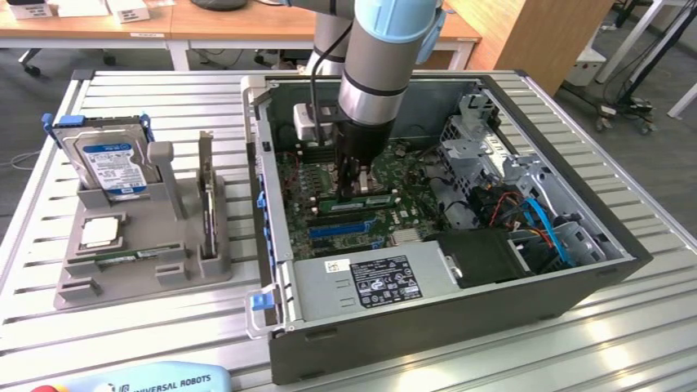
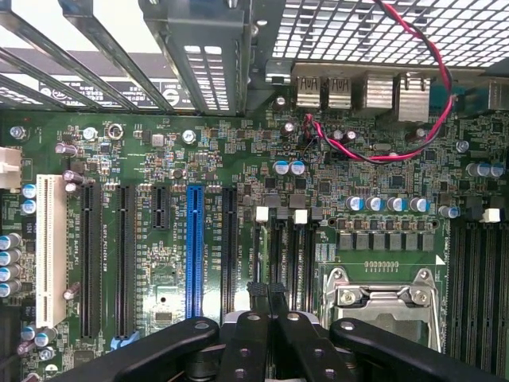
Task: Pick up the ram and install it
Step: 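Press down the ram until it locks into place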
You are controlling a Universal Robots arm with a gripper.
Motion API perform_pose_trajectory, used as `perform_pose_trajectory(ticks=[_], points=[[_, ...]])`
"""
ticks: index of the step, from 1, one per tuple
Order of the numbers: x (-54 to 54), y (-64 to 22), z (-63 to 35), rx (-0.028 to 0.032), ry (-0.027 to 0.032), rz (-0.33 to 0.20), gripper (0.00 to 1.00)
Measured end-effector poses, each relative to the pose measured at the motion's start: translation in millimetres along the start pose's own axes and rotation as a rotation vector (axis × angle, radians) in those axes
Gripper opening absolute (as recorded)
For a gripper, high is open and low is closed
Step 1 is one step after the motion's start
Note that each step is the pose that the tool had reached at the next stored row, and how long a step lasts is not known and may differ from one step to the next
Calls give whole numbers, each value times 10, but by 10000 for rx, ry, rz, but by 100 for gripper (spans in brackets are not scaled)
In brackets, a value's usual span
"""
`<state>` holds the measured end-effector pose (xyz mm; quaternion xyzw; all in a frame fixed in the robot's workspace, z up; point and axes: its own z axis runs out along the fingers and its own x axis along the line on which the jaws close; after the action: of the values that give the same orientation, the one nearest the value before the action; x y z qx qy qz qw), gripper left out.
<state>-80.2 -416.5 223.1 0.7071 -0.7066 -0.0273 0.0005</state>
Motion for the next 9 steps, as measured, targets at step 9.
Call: perform_pose_trajectory(ticks=[9], points=[[0,0,7,0,-1,0,10]])
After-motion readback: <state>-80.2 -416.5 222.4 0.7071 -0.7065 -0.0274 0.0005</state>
